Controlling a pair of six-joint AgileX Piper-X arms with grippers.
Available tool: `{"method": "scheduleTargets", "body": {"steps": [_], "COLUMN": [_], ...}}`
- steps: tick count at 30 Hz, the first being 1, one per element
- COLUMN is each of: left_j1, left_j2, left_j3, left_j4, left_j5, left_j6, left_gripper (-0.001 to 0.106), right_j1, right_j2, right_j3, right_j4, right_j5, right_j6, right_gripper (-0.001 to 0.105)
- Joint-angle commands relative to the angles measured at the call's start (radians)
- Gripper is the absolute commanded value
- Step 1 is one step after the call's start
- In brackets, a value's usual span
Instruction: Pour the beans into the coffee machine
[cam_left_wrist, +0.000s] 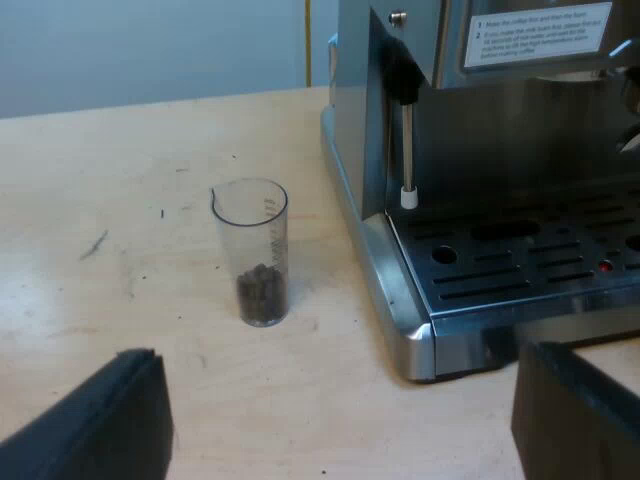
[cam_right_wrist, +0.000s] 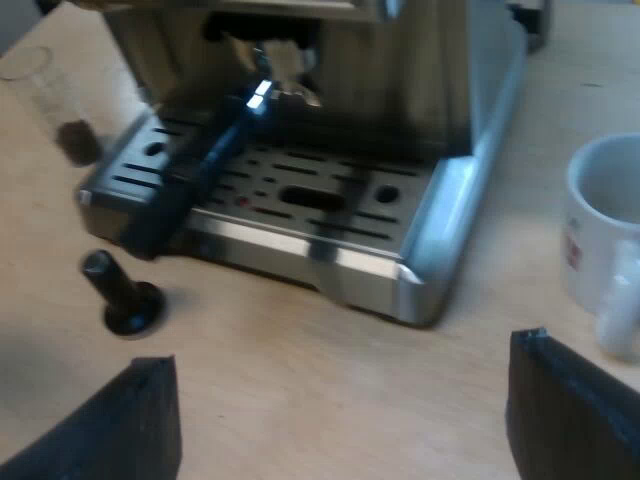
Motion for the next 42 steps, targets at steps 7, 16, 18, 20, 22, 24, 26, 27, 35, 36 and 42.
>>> {"method": "scheduleTargets", "body": {"steps": [7,16,18,20,22,24,26,27,35,36,42], "left_j1": [-0.005,-0.005,-0.005,-0.005,-0.005,-0.005,-0.005,-0.005,-0.005,-0.005,-0.005], "left_j2": [0.089,0.123,0.123,0.123,0.125,0.125,0.125,0.125,0.127,0.127,0.129], "left_j3": [-0.008,-0.008,-0.008,-0.004,0.0,0.004,0.007,0.03,0.127,0.135,0.214], "left_j4": [-0.09,-0.1,-0.1,-0.1,-0.102,-0.105,-0.108,-0.128,-0.245,-0.255,-0.353], "left_j5": [0.035,0.035,0.021,0.007,-0.003,-0.006,-0.008,-0.009,-0.009,-0.009,-0.042], "left_j6": [-0.014,-0.014,-0.014,-0.014,-0.014,-0.014,-0.012,-0.012,-0.007,-0.004,0.004], "left_gripper": [0.072,0.072,0.072,0.072,0.072,0.072,0.072,0.072,0.072,0.072,0.072], "right_j1": [0.09,0.285,0.332,0.384,0.429,0.466,0.529,0.555,0.639,0.64,0.64], "right_j2": [0.14,0.267,0.289,0.316,0.339,0.357,0.405,0.429,0.541,0.55,0.612], "right_j3": [-0.018,-0.018,-0.018,-0.018,-0.018,-0.018,-0.016,-0.016,-0.016,-0.016,-0.016], "right_j4": [-0.16,-0.339,-0.372,-0.405,-0.431,-0.448,-0.488,-0.51,-0.621,-0.629,-0.686], "right_j5": [-0.128,-0.077,-0.038,0.013,0.06,0.084,0.127,0.144,0.23,0.23,0.23], "right_j6": [-0.021,-0.021,-0.021,-0.021,-0.021,-0.021,-0.021,-0.021,0.006,0.013,0.089], "right_gripper": [0.069,0.069,0.069,0.069,0.069,0.069,0.069,0.069,0.069,0.069,0.069]}}
